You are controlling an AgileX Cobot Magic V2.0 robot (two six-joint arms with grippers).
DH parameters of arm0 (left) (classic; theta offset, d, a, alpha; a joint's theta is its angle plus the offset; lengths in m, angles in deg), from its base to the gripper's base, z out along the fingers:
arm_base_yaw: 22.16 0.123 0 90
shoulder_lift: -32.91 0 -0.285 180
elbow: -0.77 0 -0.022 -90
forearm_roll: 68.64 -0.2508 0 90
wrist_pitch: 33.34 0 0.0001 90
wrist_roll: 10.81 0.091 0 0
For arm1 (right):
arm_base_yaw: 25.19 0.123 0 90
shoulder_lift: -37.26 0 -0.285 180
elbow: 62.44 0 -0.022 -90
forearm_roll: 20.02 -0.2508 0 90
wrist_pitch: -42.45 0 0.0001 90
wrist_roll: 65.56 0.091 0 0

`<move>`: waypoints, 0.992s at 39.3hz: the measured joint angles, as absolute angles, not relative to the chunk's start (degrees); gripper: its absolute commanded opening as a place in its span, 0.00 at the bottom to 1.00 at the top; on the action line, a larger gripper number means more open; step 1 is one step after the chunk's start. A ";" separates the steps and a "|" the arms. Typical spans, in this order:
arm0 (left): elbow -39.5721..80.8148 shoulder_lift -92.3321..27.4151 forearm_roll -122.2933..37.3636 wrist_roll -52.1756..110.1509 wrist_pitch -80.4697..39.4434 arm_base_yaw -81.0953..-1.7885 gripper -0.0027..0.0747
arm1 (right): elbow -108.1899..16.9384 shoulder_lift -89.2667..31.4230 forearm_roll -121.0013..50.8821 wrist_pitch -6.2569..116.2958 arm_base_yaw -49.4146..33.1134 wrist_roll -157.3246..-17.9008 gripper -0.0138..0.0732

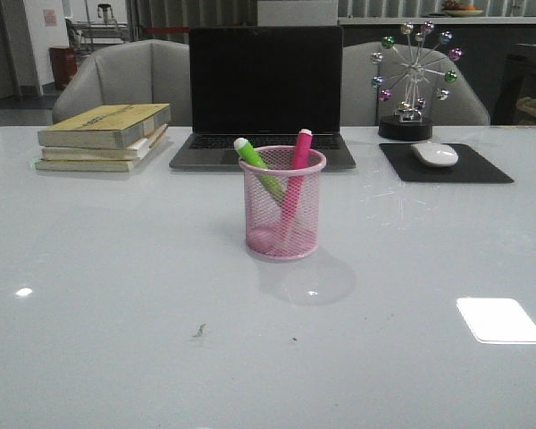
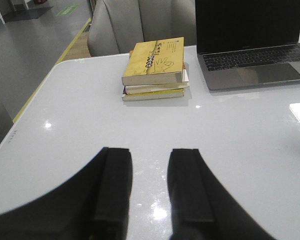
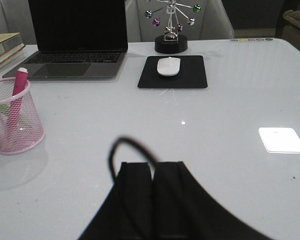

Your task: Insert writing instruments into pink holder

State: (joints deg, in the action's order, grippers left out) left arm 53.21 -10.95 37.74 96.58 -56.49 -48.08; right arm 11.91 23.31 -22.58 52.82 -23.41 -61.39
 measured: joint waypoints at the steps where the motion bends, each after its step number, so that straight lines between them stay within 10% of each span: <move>1: 53.21 -10.95 37.74 96.58 -56.49 -48.08 0.38 | 12.23 23.66 -22.58 52.82 -23.41 -61.39 0.19; 39: 53.21 -10.95 37.74 96.58 -56.47 -48.08 0.38 | 16.55 30.04 -22.71 52.82 -23.41 -61.28 0.19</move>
